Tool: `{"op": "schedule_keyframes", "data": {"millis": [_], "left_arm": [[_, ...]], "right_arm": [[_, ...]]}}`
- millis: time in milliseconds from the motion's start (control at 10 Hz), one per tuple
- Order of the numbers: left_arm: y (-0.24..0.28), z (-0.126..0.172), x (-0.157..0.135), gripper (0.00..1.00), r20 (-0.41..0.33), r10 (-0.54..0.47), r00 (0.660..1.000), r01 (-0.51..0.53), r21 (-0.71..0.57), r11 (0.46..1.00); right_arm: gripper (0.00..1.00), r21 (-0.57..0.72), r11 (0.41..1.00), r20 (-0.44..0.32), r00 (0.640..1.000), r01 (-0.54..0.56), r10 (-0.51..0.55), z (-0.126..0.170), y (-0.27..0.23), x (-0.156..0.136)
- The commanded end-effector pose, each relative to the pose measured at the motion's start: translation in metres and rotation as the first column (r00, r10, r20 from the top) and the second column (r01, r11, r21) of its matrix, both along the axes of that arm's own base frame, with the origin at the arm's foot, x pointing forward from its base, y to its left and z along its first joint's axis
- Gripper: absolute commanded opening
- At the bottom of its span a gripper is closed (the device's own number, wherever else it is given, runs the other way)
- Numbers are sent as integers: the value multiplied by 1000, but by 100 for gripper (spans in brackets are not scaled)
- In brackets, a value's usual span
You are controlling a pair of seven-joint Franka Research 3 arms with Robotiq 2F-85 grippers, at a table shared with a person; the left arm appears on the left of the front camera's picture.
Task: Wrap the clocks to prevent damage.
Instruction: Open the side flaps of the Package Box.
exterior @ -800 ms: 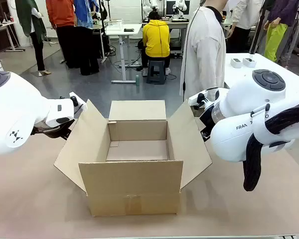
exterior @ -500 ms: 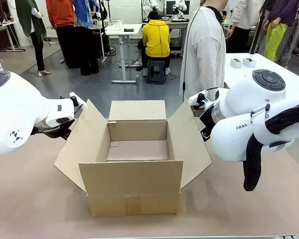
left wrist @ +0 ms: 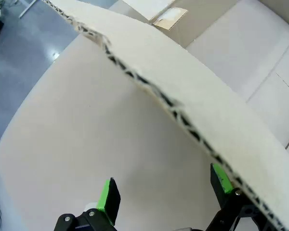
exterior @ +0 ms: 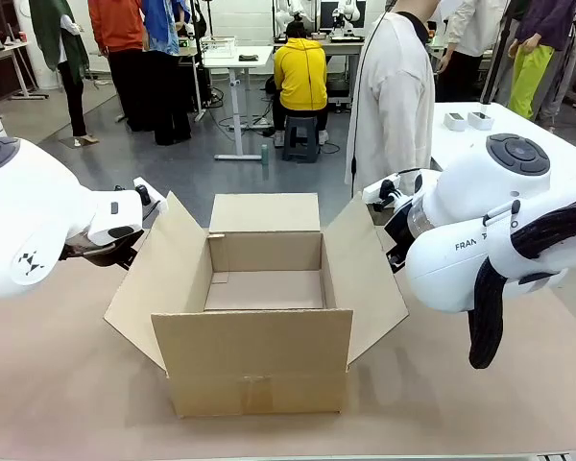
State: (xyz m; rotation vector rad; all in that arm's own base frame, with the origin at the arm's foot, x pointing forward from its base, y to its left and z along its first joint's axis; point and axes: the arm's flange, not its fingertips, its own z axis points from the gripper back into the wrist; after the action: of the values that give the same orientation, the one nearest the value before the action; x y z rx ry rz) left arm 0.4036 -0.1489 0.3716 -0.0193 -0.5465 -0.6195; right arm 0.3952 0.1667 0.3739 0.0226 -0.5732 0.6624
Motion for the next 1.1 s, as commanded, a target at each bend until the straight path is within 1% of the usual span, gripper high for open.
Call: {"op": "schedule_keyframes", "data": {"millis": [0,400,500,600,700,800,900,1000], "left_arm": [[0,0,0,100,0,0,1000,0,0,1000],[0,0,0,100,0,0,1000,0,0,1000],[10,14,-10,100,-60,-83,995,80,-55,995],[26,40,-15,100,-67,-139,988,134,-72,988],[44,77,-14,100,-92,-222,971,215,-84,973],[60,112,-15,100,-118,-277,954,267,-93,959],[72,134,-21,100,-123,-257,959,251,-62,966],[81,155,-37,100,-116,-236,965,237,-7,972]], "right_arm": [[100,0,1000,0,1000,0,0,0,0,0],[100,0,1000,0,1000,0,0,0,0,0],[100,-21,999,-38,999,29,-30,23,-13,-4],[100,-14,999,-62,997,34,-35,51,-30,-9],[100,-31,998,-65,996,60,-62,82,-42,-14],[100,-55,995,-86,993,80,-84,112,-53,-22],[100,-85,993,-100,991,77,-85,135,-61,-33],[100,-127,989,-95,992,72,-85,159,-66,-49]]}}
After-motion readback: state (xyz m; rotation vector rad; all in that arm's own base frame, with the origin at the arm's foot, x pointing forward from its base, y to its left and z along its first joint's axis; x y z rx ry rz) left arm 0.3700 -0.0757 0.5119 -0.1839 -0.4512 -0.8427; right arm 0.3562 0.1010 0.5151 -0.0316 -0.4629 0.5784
